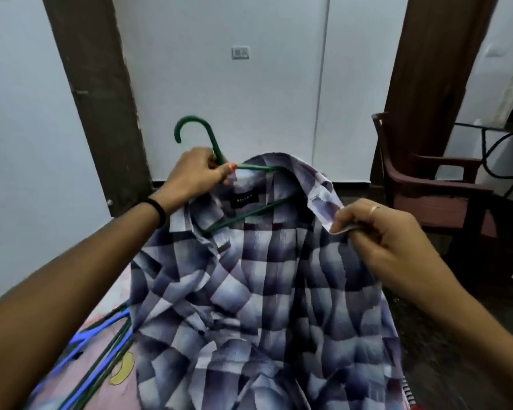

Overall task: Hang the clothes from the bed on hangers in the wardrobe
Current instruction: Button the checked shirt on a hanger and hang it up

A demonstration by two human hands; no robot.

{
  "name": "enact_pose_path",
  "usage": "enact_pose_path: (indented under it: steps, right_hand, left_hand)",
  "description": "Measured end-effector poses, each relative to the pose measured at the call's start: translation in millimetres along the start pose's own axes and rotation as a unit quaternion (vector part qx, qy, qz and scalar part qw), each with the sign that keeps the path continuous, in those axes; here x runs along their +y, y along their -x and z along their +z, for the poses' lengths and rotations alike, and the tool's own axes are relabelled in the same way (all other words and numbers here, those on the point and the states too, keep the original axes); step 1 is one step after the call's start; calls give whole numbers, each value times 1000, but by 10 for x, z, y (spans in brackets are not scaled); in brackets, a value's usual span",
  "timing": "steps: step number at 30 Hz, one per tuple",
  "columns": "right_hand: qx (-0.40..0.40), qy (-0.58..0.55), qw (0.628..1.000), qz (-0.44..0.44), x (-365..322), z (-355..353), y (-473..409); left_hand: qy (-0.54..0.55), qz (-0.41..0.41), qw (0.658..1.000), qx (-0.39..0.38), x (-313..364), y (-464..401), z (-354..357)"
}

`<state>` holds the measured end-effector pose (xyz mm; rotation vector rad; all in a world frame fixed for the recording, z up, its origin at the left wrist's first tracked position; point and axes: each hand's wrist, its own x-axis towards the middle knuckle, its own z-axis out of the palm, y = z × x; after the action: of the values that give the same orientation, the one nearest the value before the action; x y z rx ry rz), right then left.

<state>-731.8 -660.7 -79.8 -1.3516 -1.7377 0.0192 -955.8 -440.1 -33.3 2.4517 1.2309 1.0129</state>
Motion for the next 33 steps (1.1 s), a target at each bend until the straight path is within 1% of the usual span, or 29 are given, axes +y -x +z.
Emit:
enact_pose_path:
  steps: [2, 5, 7, 9, 11, 13, 14, 15, 16, 17, 18, 19, 20, 21, 22, 23, 24, 25, 26, 27, 28, 31, 33]
  right_hand:
    - [87, 6, 996, -14, -110, -85, 26]
    - [221, -18, 975, 11, -189, -301, -45]
    - [287, -37, 956, 41, -175, -450, -94]
    - [290, -79, 951, 70, -197, -548, -57]
    - [295, -95, 948, 75, -256, -493, 35]
    - [280, -118, 951, 48, -374, -294, 156]
    - [252, -78, 964, 24, -384, -153, 215]
    - [182, -24, 983, 13, -416, -26, 238]
    - [69, 6, 997, 19, -430, 119, 252]
    - [-70, 51, 996, 22, -448, 228, 257]
    - [-171, 114, 978, -22, -452, 236, 245]
    - [-231, 144, 960, -59, -441, 204, 227]
    - [-243, 155, 954, -86, -424, 142, 181]
    - [-181, 128, 971, -91, -443, 77, 127]
    - [-76, 102, 986, -104, -524, -19, 69]
    - [32, 96, 987, -126, -567, -106, -103]
    - [134, 128, 972, -145, -633, -193, -253]
    - [203, 165, 953, -152, -705, -319, -483]
    - [244, 196, 938, -148, -784, -422, -723]
    - [256, 213, 932, -143, -878, -515, -957]
    - [241, 230, 933, -137, -990, -607, -1177]
    - [161, 323, 926, -108, -1216, -794, -1760]
    - [142, 284, 941, -121, -1338, -883, -2048]
  left_hand:
    - [-27, 31, 999, -6, 141, -87, -321]
    - [-101, 38, 993, -44, 269, -172, -706]
    - [-144, 37, 986, -74, 290, -175, -805]
    - [-159, 38, 984, -72, 277, -170, -783]
    - [-164, 34, 986, -15, 266, -154, -741]
    - [-148, 43, 987, 48, 258, -182, -725]
    - [-129, 56, 988, 66, 270, -203, -734]
    - [-109, 72, 988, 77, 293, -223, -762]
    - [-96, 89, 988, 81, 326, -238, -793]
    - [-90, 109, 986, 85, 379, -252, -836]
    - [-89, 131, 983, 94, 443, -258, -881]
    - [-93, 154, 978, 108, 511, -262, -936]
    - [-100, 173, 972, 123, 585, -270, -1004]
    - [-107, 189, 966, 139, 644, -288, -1074]
    - [-111, 201, 961, 154, 703, -317, -1160]
    - [-115, 212, 956, 165, 757, -345, -1246]
    - [-120, 222, 952, 173, 812, -374, -1331]
    - [-126, 233, 947, 180, 876, -405, -1423]
    - [-130, 244, 943, 185, 952, -428, -1499]
    - [-134, 257, 938, 189, 1044, -449, -1582]
    - [-134, 269, 935, 190, 1148, -468, -1663]
    - [-128, 293, 932, 168, 1486, -520, -1921]
    - [-123, 290, 934, 166, 1662, -562, -2104]
